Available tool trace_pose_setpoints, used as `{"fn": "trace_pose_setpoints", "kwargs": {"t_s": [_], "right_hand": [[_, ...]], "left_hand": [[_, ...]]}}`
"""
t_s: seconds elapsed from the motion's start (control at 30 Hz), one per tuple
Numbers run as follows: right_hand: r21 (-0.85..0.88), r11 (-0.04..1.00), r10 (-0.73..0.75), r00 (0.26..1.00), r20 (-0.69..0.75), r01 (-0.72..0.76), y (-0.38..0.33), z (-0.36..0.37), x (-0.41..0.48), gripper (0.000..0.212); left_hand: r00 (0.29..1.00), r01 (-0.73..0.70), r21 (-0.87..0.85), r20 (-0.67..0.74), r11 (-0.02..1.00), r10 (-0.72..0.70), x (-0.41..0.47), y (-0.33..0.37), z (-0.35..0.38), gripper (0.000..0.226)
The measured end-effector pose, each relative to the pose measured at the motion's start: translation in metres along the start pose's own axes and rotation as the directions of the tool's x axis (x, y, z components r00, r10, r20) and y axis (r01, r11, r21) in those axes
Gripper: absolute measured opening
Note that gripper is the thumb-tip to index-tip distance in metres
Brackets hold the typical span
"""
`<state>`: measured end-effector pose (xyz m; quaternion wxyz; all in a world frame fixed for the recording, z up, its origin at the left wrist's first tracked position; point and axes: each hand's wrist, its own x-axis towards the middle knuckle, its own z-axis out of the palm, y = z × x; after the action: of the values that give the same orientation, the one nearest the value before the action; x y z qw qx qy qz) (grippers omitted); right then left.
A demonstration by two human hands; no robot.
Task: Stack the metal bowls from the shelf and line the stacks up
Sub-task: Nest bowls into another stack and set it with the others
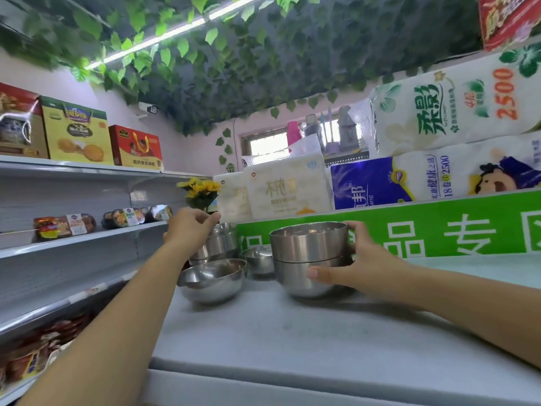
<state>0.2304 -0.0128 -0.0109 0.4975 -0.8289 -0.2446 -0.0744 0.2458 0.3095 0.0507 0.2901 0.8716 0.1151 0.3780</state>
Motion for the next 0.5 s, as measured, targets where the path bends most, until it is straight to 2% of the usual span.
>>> {"fn": "trace_pose_setpoints", "kwargs": {"t_s": [0.23, 0.4, 0.5], "right_hand": [[0.006, 1.0, 0.004, 1.0, 0.003, -0.004, 0.006, 0.0, 0.003, 0.129], [0.022, 1.0, -0.011, 0.999, -0.052, 0.012, 0.008, 0.0, 0.005, 0.123], [0.099, 0.995, -0.012, 0.995, -0.095, 0.021, 0.013, -0.001, 0.008, 0.117]], "left_hand": [[0.998, -0.051, 0.055, 0.04, 0.997, 0.049, 0.002, -0.006, 0.016, 0.022], [0.997, -0.073, 0.077, -0.035, 0.994, 0.076, -0.002, -0.005, 0.017, 0.015], [0.988, -0.098, 0.06, -0.115, 0.993, 0.104, -0.004, -0.002, 0.015, 0.016]]}}
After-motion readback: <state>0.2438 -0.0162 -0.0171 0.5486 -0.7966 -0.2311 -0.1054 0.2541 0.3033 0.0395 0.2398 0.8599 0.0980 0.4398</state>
